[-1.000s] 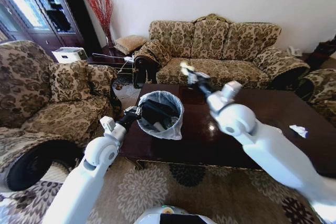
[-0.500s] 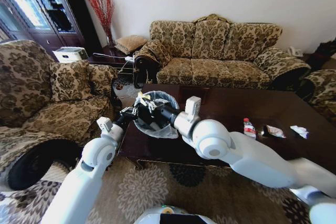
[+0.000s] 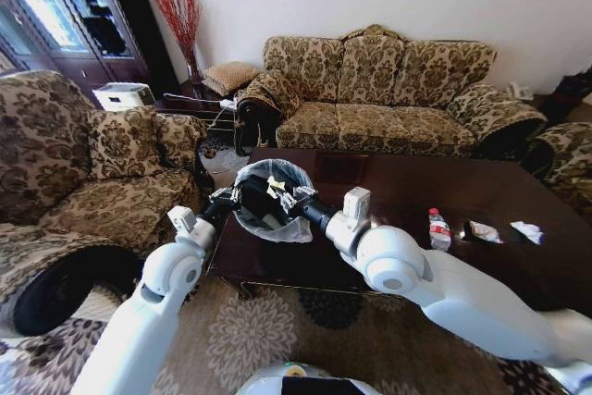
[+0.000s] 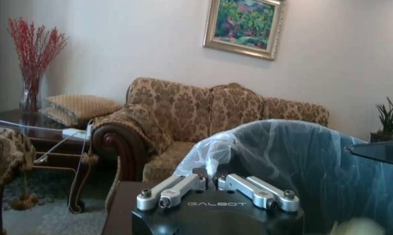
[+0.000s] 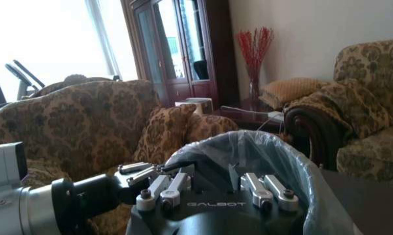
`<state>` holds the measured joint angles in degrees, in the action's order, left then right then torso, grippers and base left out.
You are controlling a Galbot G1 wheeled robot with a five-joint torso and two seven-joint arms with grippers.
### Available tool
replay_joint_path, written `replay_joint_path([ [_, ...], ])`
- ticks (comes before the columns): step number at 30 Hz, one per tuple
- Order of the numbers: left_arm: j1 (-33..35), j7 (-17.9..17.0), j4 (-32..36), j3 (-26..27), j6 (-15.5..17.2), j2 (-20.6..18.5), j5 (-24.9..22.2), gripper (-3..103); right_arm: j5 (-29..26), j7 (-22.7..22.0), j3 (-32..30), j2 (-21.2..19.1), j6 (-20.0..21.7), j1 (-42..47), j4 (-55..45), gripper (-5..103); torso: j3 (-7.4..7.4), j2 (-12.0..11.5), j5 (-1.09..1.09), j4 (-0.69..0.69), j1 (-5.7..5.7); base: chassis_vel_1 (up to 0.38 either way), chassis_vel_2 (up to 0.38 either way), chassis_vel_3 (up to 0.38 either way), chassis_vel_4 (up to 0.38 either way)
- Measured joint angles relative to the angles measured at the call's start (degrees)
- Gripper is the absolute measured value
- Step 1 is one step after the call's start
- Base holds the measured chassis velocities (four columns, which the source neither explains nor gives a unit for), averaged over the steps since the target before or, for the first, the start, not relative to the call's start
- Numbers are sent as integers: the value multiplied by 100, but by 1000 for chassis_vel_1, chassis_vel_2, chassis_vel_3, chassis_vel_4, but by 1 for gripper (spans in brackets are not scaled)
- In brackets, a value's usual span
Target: Move to the front of the table and place the trash on the table into the trash bin.
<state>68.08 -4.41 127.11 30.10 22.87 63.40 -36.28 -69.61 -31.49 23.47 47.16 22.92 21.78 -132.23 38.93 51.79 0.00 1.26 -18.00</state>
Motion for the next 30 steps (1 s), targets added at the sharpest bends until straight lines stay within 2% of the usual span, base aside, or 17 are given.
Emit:
replay_joint_path([
  [3, 22, 1, 31, 6, 0, -15, 1, 3, 0, 7, -30, 0, -18, -24, 22, 48, 0, 0, 0, 0, -1, 0, 0, 0, 0],
  [4, 22, 1, 31, 6, 0, -15, 1, 3, 0, 7, -30, 0, -18, -24, 22, 48, 0, 0, 0, 0, -1, 0, 0, 0, 0],
  [6, 22, 1, 43, 22, -1, -66, -3, 3, 0, 34, -56, -3, -38, -40, 39, 60, 0, 0, 0, -1, 0, 0, 0, 0, 0],
  [8, 21, 1, 47, 25, -1, -88, -7, 3, 0, 40, -67, -2, -47, -40, 41, 60, 0, 0, 0, 0, 0, 0, 0, 0, 0],
  [11, 19, 1, 53, 26, -1, -110, -20, 3, 40, 78, -93, 0, -108, -34, 35, 76, 0, 0, 0, 0, 0, 0, 0, 0, 0],
  [12, 19, 1, 53, 26, -1, -110, -20, 3, 40, 78, -93, 0, -108, -34, 35, 76, 0, 0, 0, 0, 0, 0, 0, 0, 0],
  [14, 26, 1, 61, 25, -1, -112, -20, 3, 144, 222, -251, -6, -186, -28, 28, 86, 0, 0, 0, 0, 0, 0, 0, 0, 0],
  [15, 27, 1, 61, 24, -1, -114, -20, 3, 150, 240, -287, -7, -189, -28, 28, 86, 0, 0, 0, 0, 0, 0, 0, 0, 0],
  [16, 28, 3, 62, 21, -2, -143, -21, 3, 160, 329, -532, -16, -200, -43, 40, 96, 0, 0, 0, -1, 0, 0, 0, 0, 0],
  [17, 28, 3, 62, 21, -2, -143, -21, 3, 160, 329, -532, -16, -200, -43, 40, 96, 0, 0, 0, -1, 0, 0, 0, 0, 0],
  [19, 26, 5, 62, 21, -4, -197, -28, 3, 128, 399, -966, -94, -205, -71, 94, 99, 0, 0, 1, 0, 0, 0, 0, 0, 0],
  [23, 24, 5, 59, 34, -17, -242, -33, 3, 53, 374, -1517, -453, -234, 49, 85, 100, 0, 0, 0, 0, -1, 0, 0, 0, 0],
  [25, 28, 8, 38, 49, -51, -244, -33, 3, 60, 186, -1734, -715, -244, 301, 36, 100, 0, 0, 0, -3, -1, 0, 0, 0, 0],
  [26, 28, 8, 38, 49, -51, -244, -33, 3, 60, 186, -1734, -715, -244, 301, 36, 100, 0, 0, 0, -3, -1, 0, 0, 0, 0],
  [28, 104, 8, 87, 123, -81, -211, -33, 3, 236, -204, -2078, -802, -217, 822, 43, 100, 0, 0, 3, 0, 0, 0, 0, 0, 0],
  [29, 112, 5, 110, 132, -86, -207, -37, 3, 428, -254, -2402, -785, -157, 1184, 68, 100, 0, 0, 1, 1, 0, 0, 0, 0, 0],
  [30, 112, 5, 110, 132, -86, -207, -37, 3, 428, -254, -2402, -785, -157, 1184, 68, 100, 0, 0, 1, 1, 0, 0, 0, 0, 0],
])
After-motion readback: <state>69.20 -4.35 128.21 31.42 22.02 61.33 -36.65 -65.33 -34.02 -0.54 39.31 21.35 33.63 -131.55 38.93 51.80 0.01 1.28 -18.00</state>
